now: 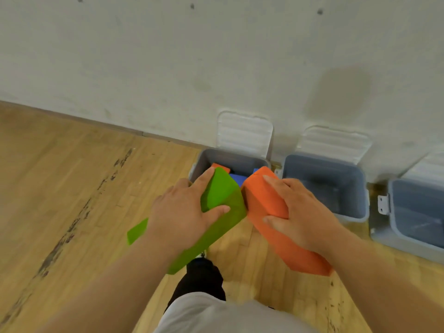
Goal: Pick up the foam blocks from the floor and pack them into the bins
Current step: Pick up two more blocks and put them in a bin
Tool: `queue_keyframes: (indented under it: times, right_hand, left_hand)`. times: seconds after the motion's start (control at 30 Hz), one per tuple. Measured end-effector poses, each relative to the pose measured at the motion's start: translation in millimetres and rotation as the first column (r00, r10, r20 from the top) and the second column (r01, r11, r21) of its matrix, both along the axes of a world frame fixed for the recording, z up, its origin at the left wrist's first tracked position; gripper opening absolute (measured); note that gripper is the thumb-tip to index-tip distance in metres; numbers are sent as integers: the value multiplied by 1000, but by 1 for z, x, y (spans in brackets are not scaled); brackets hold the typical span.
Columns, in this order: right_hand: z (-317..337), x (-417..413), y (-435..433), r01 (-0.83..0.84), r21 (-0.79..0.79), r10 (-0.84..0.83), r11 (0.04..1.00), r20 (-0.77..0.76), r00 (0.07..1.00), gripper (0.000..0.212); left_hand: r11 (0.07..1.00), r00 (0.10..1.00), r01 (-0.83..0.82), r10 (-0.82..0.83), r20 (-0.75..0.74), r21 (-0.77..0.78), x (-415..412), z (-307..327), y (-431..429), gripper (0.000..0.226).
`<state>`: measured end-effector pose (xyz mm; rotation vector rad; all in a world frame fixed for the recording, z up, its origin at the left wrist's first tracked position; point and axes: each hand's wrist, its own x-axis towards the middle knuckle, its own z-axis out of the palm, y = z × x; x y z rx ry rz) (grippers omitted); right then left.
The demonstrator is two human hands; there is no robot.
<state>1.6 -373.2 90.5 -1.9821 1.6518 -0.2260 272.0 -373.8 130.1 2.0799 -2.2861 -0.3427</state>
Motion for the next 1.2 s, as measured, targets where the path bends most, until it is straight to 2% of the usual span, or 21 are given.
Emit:
queue_keyframes:
  times: [0.17,0.33,0.5,0.7,0.9,1.03,1.13,1.2]
  right_hand:
    - [-42,19,-89,86,62,-88,994,33,996,93]
    - [-91,56,-190,264,141,-275,954,68,959,88]
    - [-147,99,-280,456,264,-494,850,98,864,90]
    - [-288,110,-370,564,347,-594,749,-26,804,89]
    - [-460,100,-427,587,382,-607,714,-79,791,82]
    - [-548,86,-447,502,339,-499,795,-105,860,78]
    - [-597,87,-441,328,311,-207,892,-365,908,79]
    - [-613,92,-430,203,389,-24,898,-419,908,83]
  left_hand:
    - [997,999,35,-35,3,75,21,-37,-109,90]
    - [985,993,115,-119,27,127,59,-82,-254,90]
    - [969,995,51,-28,-97,243,92,-135,-360,88]
    - [902,941,-139,249,-229,408,108,-291,-448,86]
    - [798,833,-294,484,-269,525,111,-482,-493,78]
    - [783,793,-317,529,-303,536,104,-571,-508,67]
    - [768,770,-339,558,-309,543,100,-617,-512,65]
    - [762,787,-343,553,-274,550,94,-636,-511,65]
